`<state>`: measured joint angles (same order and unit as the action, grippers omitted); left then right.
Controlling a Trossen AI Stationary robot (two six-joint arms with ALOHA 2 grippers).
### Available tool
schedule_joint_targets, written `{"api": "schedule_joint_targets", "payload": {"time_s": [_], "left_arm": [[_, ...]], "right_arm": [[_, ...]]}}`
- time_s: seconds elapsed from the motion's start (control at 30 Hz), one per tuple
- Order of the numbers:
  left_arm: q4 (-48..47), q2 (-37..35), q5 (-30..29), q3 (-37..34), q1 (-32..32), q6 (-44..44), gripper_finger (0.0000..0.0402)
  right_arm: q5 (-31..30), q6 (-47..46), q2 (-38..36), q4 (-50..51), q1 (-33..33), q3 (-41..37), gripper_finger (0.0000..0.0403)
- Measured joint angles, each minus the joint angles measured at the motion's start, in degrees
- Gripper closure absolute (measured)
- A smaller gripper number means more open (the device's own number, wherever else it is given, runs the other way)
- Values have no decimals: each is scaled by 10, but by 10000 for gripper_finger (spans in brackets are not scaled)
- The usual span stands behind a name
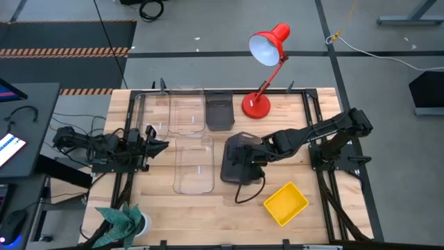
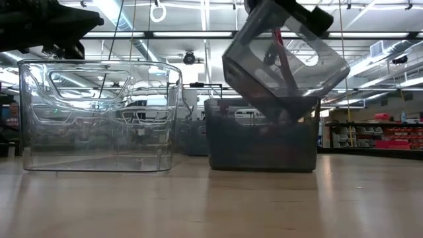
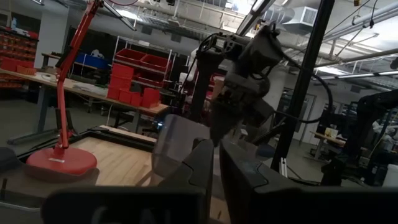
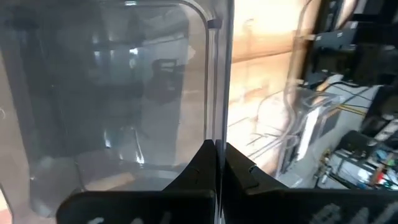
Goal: Stack baskets by color
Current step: Stack the top right black bin on top of the bottom black bin
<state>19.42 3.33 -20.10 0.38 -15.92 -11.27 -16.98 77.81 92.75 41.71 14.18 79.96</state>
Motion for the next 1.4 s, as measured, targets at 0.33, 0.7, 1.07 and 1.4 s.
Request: {"api": "schedule_joint_targets", "payload": {"time_s": [0.33, 0.7, 1.07, 1.4], "left_arm": [[0, 0, 0, 0, 0, 0, 374], [0, 0, 0, 0, 0, 0, 367], [0, 0, 0, 0, 0, 0, 374], [0, 0, 0, 0, 0, 0, 371]], "right_arm": [[71, -5, 0, -6, -19, -45, 400], [90, 26, -2, 23, -27, -73, 396], [91, 30, -1, 99, -27, -67, 394], [150, -34, 0, 103, -40, -83, 378]]}}
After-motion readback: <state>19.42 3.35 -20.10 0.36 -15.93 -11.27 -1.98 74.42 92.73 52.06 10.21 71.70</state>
